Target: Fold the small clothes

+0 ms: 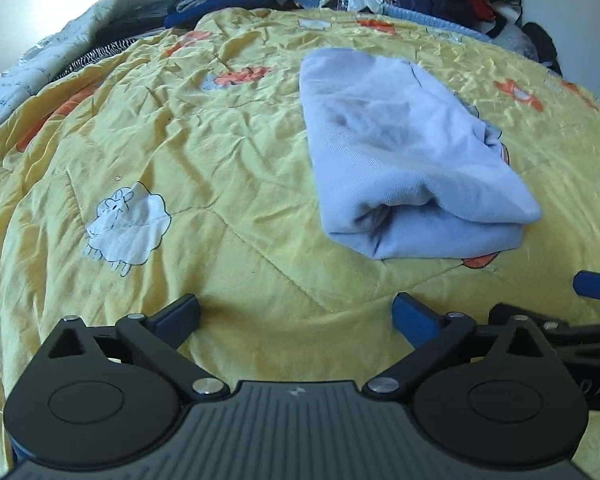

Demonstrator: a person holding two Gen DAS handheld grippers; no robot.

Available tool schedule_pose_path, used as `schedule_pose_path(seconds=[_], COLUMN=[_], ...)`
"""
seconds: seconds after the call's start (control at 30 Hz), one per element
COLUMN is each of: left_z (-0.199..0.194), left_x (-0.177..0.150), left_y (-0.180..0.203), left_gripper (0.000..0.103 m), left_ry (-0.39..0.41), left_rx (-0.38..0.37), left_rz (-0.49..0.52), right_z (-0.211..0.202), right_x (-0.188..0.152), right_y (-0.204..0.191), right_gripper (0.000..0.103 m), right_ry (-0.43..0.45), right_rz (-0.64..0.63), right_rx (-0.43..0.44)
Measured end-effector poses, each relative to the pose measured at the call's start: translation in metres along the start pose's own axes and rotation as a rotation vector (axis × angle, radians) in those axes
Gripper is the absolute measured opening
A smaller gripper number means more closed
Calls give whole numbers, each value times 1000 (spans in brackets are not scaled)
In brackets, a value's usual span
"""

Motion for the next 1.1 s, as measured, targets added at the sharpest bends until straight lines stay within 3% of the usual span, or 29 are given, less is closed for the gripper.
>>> schedule_pose_path(seconds=[0.1, 0.33, 0.77, 1.1], left_z=[-2, -2, 2, 3], left_x=[-2, -3, 2, 2], left_y=[-2, -2, -3, -4], left_gripper=[103, 103, 103, 103], left_ry=[27, 28, -21, -36], left_rx=[1, -3, -13, -14], left_rz=[1, 10, 21, 24], right_z=[1, 1, 4, 4], right_x=[-6, -7, -2, -2], right_y=[-2, -1, -1, -1], right_gripper=[101, 101, 102, 102], right_ry=[21, 39, -54, -59], right_rz=[-44, -37, -22, -20], right_rx=[-52, -72, -75, -74])
Point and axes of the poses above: each gripper's, at about its wrist camera, not at the fingertips, and z roughly the way its jaws point, y to its right, x to its top, the point moved 7 cm from there along z, roughly the way its jaws point, and after that the axes turned 4 degrees about x, right-handed, at the moved point
